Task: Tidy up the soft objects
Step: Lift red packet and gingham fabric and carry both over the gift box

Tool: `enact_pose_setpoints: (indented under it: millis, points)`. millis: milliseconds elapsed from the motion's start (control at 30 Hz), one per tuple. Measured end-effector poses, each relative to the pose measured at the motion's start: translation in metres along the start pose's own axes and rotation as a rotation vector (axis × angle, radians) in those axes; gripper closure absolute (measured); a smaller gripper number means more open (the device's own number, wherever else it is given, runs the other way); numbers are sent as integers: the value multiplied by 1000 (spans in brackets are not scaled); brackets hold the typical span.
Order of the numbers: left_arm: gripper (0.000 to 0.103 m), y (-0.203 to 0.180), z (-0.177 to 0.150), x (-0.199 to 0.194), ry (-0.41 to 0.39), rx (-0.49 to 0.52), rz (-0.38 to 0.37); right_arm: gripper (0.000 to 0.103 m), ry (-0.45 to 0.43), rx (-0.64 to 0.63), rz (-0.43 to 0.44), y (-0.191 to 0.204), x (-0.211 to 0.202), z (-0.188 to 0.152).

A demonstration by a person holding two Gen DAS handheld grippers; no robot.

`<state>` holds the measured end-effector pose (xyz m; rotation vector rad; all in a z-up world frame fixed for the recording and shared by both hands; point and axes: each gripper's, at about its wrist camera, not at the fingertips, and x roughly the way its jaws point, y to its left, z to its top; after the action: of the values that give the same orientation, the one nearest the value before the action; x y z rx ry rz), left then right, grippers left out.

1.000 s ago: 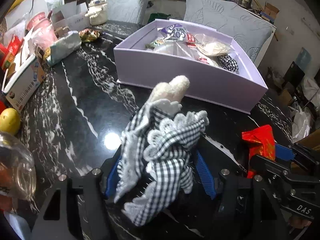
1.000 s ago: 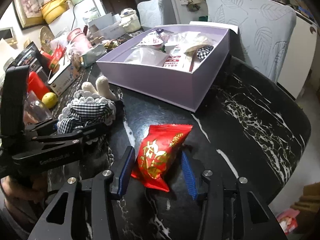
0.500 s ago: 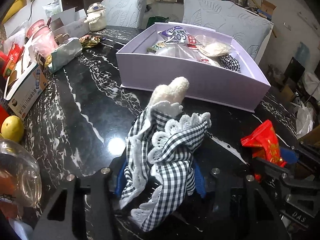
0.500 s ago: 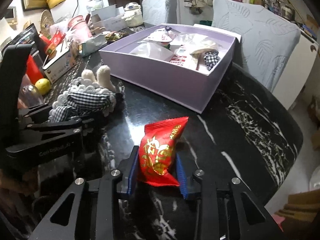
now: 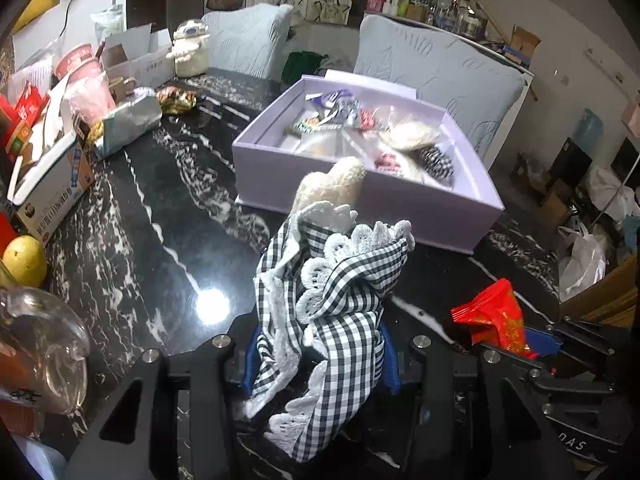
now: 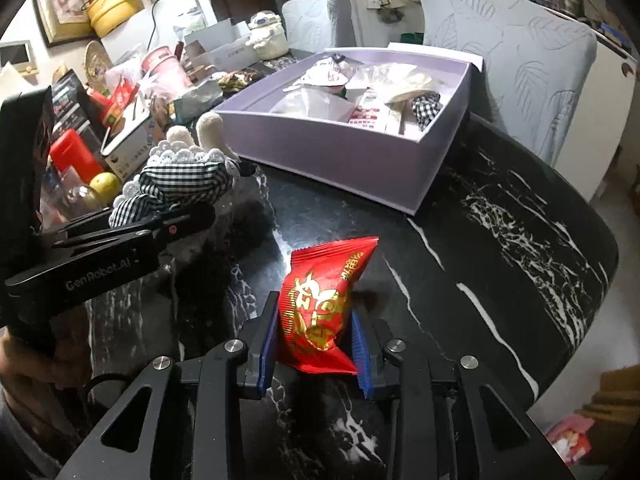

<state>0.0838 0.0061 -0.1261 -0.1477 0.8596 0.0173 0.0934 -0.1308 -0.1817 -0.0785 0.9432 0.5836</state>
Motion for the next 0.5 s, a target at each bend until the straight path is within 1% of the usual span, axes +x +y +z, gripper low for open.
enact_pose_setpoints:
  millis: [300,433,500]
  points:
    - [57,-10,8,-27,-40,16,-19,72,-54,54,52,-5,-27,3]
    - [57,-18,13,-45,-71,37,-35,72,-81,44,41,-3,-40,5]
    - [57,-23,16,-54,-96,48,-30,72,-89,41,27,-3,-46,6]
